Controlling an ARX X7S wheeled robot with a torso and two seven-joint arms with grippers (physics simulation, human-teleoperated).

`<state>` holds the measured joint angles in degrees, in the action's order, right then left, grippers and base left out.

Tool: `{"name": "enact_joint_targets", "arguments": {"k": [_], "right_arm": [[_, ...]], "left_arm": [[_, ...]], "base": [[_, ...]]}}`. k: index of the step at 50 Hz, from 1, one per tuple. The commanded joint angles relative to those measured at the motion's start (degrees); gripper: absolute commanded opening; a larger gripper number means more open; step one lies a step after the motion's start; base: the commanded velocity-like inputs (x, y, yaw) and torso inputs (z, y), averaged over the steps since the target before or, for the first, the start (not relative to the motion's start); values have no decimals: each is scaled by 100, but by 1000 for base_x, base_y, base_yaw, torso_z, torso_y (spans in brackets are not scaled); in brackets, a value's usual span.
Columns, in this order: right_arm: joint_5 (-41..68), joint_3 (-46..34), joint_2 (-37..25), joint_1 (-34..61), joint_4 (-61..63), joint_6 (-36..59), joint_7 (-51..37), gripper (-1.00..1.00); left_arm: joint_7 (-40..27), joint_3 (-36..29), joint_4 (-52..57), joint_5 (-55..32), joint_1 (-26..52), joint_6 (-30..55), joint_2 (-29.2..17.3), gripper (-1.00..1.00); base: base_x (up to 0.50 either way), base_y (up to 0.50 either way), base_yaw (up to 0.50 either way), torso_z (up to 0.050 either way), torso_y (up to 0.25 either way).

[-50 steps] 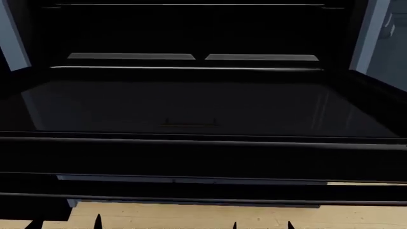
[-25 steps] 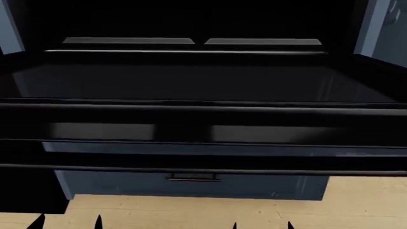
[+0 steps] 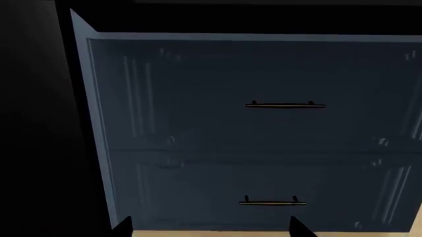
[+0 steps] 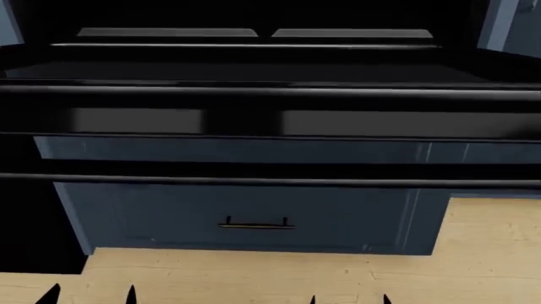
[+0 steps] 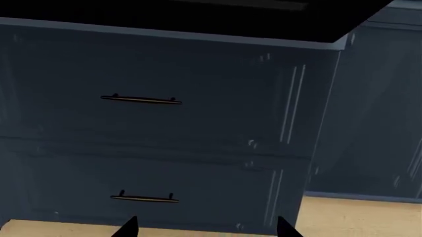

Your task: Close the oven door

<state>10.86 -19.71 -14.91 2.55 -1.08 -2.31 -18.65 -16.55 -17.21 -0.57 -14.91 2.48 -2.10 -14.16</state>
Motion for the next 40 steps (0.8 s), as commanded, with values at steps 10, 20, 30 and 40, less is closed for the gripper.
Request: {"name": "enact_joint_targets", "arguments": {"k": [10, 20, 30, 40], "right_arm": [[18, -45, -30, 16, -3, 24, -45, 100], [28, -75, -55, -2, 37, 12, -50, 100], [35, -75, -64, -8, 7, -85, -69, 100], [46, -92, -73, 6, -6, -89, -85, 100]], "left_arm": [[-33, -50, -22, -31, 17, 7, -31, 100], [-42, -51, 0, -61, -3, -68, -48, 100], [-70, -75, -28, -50, 11, -100, -53, 100], [-86, -96, -15, -67, 13, -100, -71, 100]], "base": [[0, 0, 0, -48, 0], [0, 0, 0, -34, 0], [133, 0, 0, 0, 0], [216, 0, 0, 0, 0]]}}
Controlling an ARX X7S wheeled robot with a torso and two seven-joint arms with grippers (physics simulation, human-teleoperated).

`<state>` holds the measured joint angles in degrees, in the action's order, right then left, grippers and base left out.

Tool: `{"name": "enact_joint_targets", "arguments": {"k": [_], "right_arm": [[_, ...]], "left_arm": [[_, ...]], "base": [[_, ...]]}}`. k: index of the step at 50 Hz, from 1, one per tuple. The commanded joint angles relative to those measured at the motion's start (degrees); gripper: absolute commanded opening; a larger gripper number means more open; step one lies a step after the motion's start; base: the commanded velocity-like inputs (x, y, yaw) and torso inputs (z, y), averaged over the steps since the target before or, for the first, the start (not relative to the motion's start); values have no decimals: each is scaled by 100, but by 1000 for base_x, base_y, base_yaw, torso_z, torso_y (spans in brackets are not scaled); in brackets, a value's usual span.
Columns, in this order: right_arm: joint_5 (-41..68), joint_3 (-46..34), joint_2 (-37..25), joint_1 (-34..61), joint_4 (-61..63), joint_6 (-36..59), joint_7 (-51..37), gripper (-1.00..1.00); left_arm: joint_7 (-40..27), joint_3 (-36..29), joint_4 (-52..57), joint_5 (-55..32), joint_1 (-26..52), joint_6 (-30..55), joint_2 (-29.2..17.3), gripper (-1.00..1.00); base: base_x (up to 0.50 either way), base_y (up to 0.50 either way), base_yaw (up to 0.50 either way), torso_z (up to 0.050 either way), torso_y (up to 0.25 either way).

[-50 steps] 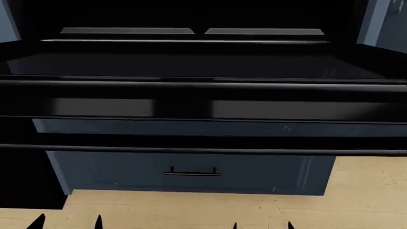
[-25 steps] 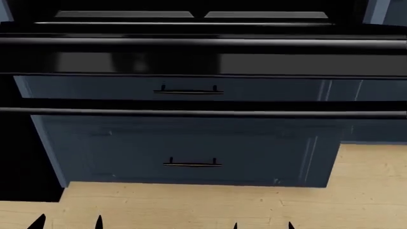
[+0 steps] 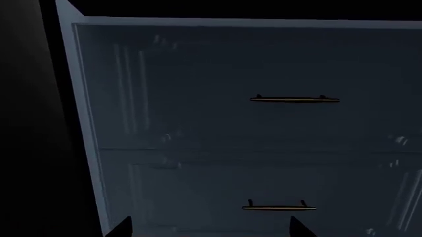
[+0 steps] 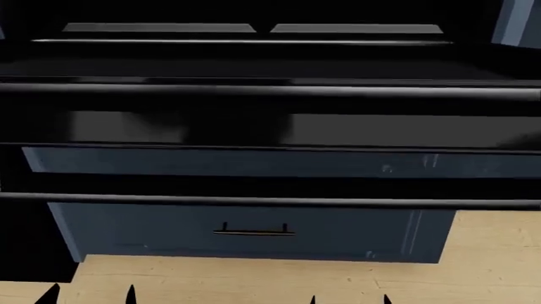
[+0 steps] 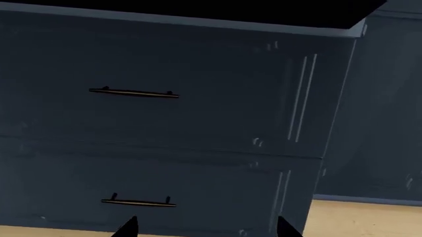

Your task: Close the oven door

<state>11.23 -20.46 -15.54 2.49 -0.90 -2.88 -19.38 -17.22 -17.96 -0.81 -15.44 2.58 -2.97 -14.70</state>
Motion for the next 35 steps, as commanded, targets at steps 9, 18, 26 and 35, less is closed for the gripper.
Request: {"name": "enact_joint_targets", "arguments": {"k": [9, 18, 26, 35], "right_arm": [[21, -40, -24, 17, -14, -14, -23, 100], [45, -49, -39, 12, 6, -8, -38, 100], [49, -61, -49, 17, 1, -14, -53, 100], [59, -74, -61, 19, 5, -13, -71, 100]], "left_arm": [[-22, -35, -33, -23, 14, -57, -23, 100], [-45, -53, -4, -33, 7, -55, -40, 100], [-57, -66, 3, -49, 8, -55, -51, 100], [-78, -85, -4, -50, 15, -64, -60, 100]], "base": [[218, 0, 0, 0, 0], [219, 0, 0, 0, 0], [218, 0, 0, 0, 0], [219, 0, 0, 0, 0]]}}
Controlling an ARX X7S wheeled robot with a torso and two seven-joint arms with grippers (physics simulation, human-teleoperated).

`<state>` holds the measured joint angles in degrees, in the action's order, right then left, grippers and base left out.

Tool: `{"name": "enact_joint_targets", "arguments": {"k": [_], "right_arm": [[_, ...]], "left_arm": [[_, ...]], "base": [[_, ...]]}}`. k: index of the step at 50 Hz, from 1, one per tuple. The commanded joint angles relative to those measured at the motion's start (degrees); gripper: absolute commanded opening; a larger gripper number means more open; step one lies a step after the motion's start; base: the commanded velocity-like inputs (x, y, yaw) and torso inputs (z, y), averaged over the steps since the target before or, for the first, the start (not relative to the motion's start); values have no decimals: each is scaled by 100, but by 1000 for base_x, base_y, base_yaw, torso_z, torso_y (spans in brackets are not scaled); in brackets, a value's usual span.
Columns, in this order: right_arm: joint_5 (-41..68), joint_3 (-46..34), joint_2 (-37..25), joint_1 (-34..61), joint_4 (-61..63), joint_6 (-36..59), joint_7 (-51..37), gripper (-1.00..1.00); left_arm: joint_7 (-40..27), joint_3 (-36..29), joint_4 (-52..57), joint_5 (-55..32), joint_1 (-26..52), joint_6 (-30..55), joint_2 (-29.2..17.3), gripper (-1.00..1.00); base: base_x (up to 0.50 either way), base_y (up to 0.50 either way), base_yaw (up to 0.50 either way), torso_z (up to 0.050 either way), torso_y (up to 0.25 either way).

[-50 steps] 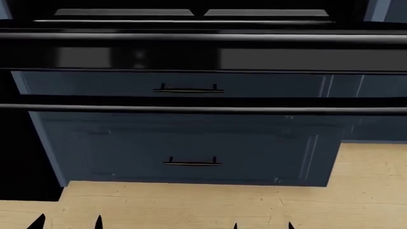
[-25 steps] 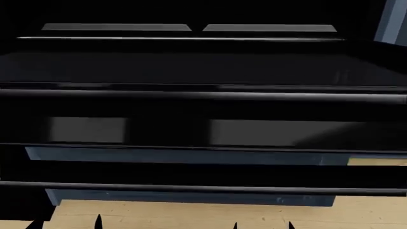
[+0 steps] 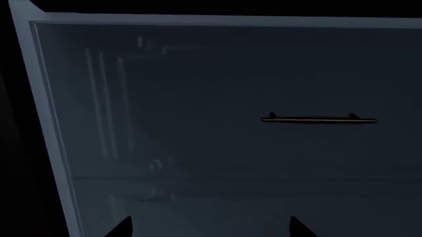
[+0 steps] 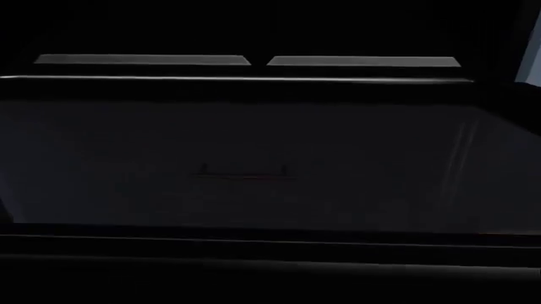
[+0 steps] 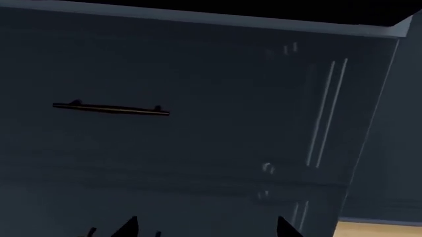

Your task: Close the oven door

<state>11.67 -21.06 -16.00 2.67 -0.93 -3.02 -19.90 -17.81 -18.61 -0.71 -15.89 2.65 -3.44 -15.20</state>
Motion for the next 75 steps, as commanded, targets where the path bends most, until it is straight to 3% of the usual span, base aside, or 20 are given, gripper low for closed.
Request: {"name": "enact_joint_targets", "arguments": {"k": [1, 30, 35, 43, 50, 63, 68, 75], "right_arm": [[12, -19, -15, 3, 13, 11, -23, 100], [124, -165, -143, 36, 415, 270, 73, 100], [373, -24, -282, 10, 1068, 635, -19, 100], [762, 175, -598, 82, 2253, 1568, -230, 100], [1375, 490, -830, 422, 3302, 2758, -594, 100], [2457, 1052, -1046, 1377, 4751, 4434, -1351, 100], [2997, 1322, -1074, 1915, 4957, 4918, -1518, 100], [3858, 1451, -988, 3292, 5018, 5927, -1938, 100]], "left_arm": [[-21, -21, -11, -10, 4, -16, -12, 100], [29, 28, 196, -318, -9, -21, -93, 100], [-317, 19, 677, -241, -20, 499, -161, 100], [-755, 325, 2483, -1179, 217, 1871, -502, 100], [-1439, 512, 3353, -1767, 637, 3026, -613, 100], [-2703, 927, 4719, -3729, 2188, 5183, -723, 100], [-2975, 936, 4660, -4460, 2981, 5887, -829, 100], [-3751, 1234, 4347, -5643, 4294, 6407, -608, 100]], "base": [[219, 0, 0, 0, 0], [114, 0, 0, 0, 0], [0, 0, 0, 0, 0], [0, 0, 0, 0, 0], [0, 0, 0, 0, 0], [0, 0, 0, 0, 0], [0, 0, 0, 0, 0], [0, 0, 0, 0, 0]]}}
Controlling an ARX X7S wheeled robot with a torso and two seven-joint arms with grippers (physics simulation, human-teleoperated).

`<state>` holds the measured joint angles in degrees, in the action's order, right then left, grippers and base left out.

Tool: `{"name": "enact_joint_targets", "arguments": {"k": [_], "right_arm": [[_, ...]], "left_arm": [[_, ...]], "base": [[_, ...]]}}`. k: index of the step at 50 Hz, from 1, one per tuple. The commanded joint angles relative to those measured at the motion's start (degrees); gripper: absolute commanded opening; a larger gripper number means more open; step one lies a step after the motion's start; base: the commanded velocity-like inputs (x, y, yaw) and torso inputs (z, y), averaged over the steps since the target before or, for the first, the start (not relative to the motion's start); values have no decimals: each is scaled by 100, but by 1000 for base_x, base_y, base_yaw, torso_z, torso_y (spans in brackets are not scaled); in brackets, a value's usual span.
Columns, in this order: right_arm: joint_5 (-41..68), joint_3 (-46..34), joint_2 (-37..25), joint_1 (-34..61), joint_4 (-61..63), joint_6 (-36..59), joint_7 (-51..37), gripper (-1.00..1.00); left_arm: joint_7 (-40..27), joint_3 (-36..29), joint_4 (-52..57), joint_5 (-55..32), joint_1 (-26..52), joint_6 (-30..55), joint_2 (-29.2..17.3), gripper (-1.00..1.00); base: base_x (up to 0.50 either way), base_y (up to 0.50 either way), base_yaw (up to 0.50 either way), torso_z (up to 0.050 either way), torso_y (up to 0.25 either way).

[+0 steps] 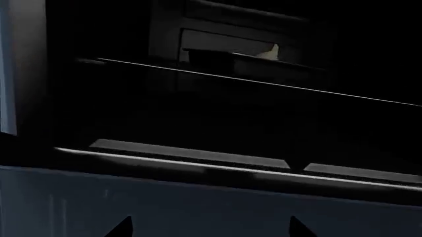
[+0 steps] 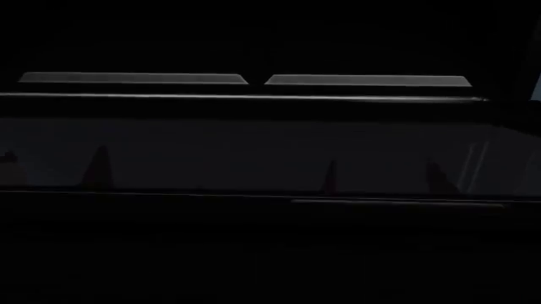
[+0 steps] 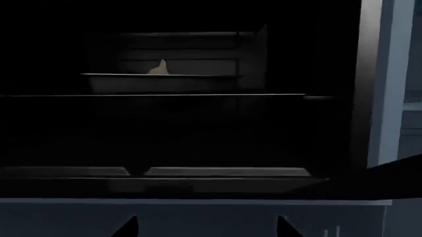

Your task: Close the oven door

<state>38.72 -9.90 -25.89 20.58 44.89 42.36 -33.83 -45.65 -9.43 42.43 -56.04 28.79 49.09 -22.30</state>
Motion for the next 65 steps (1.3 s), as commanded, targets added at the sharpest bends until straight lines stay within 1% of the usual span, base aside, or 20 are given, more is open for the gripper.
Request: {"name": "enact_joint_targets", "arguments": {"k": [1, 4, 8, 13, 18, 21, 23, 25, 28, 30, 34, 42, 47, 50, 52, 55, 58, 61, 63, 65], "right_arm": [[1191, 297, 7, 1669, 402, 1485, -563, 100], [1564, 318, 88, 2401, 278, 1988, -800, 100], [1812, 444, 79, 2698, 218, 2166, -882, 100], [2142, 632, 6, 3203, -68, 2404, -898, 100], [2034, 456, -84, 3934, -616, 2518, -686, 100], [1884, 333, -82, 4247, -964, 2463, -515, 100], [1574, 63, -107, 4524, -1340, 2337, -289, 100], [1366, -65, -96, 4763, -1680, 2183, -104, 100], [1078, -280, -3, 5104, -2320, 1928, 203, 100], [742, -539, 75, 5381, -2989, 1608, 546, 100], [310, -900, 213, 5881, -3936, 1258, 947, 100], [-235, -1429, 515, 6699, -5238, 786, 1502, 100], [-571, -1617, 848, 7342, -6659, 191, 2001, 100], [-795, -1751, 1135, 7755, -7704, -279, 2340, 100], [-1067, -1947, 1434, 8115, -8762, -797, 2661, 100], [-1377, -2153, 1850, 8616, -10230, -1531, 3063, 100], [-1497, -2109, 2324, 9215, -11971, -2357, 3513, 100], [-1768, -1890, 2369, 9183, -11986, -2124, 3532, 100], [-2011, -1569, 2376, 9093, -11987, -2049, 3466, 100], [-2320, -1282, 2425, 9032, -11987, -1998, 3441, 100]], "left_arm": [[-1062, 258, -57, -1680, 1891, 1255, 132, 100], [-1283, 240, -327, -1887, 2402, 1423, 207, 100], [-1369, 175, -535, -1976, 2756, 1502, 297, 100], [-1186, -31, -984, -1867, 3237, 1598, 380, 100], [-869, -398, -1720, -1459, 4069, 1704, 481, 100], [-704, -693, -1999, -1092, 4367, 1685, 509, 100], [-427, -934, -2338, -745, 4558, 1521, 564, 100], [-177, -1121, -2799, -405, 4736, 1313, 632, 100], [283, -1116, -3769, -186, 5074, 955, 844, 100], [570, -1372, -4342, 169, 5561, 804, 928, 100], [1067, -1509, -5410, 446, 6149, 513, 1135, 100], [1683, -1947, -6942, 1089, 6858, -111, 1478, 100], [2271, -2057, -8473, 1399, 7496, -734, 1858, 100], [2762, -2252, -9858, 1648, 8039, -1371, 2202, 100], [2815, -3263, -10622, 671, 8415, -1896, 2228, 100], [2801, -4855, -11107, -719, 8688, -2428, 2229, 100], [2768, -6009, -11346, -1788, 8783, -2605, 2229, 100], [2768, -6826, -11422, -2505, 8821, -2700, 2229, 100], [2928, -7119, -11474, -2885, 8833, -2959, 2229, 100], [2924, -7415, -11503, -3158, 8810, -2906, 2229, 100]], "base": [[0, 0, 0, 0, 0], [0, 0, 0, 0, 0], [0, 0, 0, 0, 4], [0, 0, 0, 0, 0], [0, 0, 0, 0, 0], [0, 0, 0, 0, 0], [0, 0, 0, 0, 0], [0, 0, -1, 0, 0], [0, 0, 0, 0, 0], [0, 0, -1, 0, 0], [0, 0, 0, 0, 0], [0, 0, 0, 0, 0], [2, 0, 0, 0, 0], [0, 0, 0, 0, 0], [0, 0, 0, 0, 0], [0, 0, 0, 0, 0], [0, 0, 0, 0, 0], [19, 0, -4, 0, 0], [34, 0, -9, 0, -13], [90, 0, -2, 15, -21]]}}
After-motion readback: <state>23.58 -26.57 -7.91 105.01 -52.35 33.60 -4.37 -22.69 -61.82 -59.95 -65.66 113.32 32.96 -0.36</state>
